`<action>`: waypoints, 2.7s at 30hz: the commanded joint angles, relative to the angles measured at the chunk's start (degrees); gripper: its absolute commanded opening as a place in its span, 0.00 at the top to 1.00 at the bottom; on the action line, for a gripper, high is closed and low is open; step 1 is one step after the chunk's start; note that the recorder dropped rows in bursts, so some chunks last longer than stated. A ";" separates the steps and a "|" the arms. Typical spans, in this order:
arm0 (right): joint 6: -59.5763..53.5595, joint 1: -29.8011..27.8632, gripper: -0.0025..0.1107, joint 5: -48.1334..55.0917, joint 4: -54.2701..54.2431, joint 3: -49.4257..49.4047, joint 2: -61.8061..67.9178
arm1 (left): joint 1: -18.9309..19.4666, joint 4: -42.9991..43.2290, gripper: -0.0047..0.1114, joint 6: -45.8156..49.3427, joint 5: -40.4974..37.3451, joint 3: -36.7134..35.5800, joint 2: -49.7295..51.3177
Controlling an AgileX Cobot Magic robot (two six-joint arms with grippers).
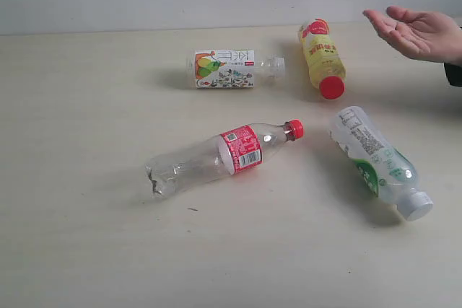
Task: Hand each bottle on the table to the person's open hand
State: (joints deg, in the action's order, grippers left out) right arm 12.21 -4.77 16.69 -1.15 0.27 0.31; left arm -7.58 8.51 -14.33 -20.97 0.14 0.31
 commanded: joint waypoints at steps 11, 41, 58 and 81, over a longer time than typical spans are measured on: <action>-0.16 0.13 0.98 -0.47 0.06 -0.27 -0.31 | -0.33 1.04 0.96 0.24 0.21 -0.14 -0.31; -0.16 0.13 0.98 -0.47 0.06 -0.27 -0.31 | -0.43 8.39 0.96 -29.22 20.30 25.57 21.63; -0.16 0.13 0.98 -0.47 0.06 -0.27 -0.31 | -15.25 -14.72 0.96 13.75 -35.99 64.18 76.41; -0.16 0.13 0.98 -0.60 0.06 -0.27 -0.31 | -33.86 -14.75 0.59 27.01 -47.33 87.76 107.45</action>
State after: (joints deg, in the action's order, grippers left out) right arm 12.21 -4.77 16.69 -1.15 0.27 0.31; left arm -40.60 -6.14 10.20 -68.49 87.28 106.62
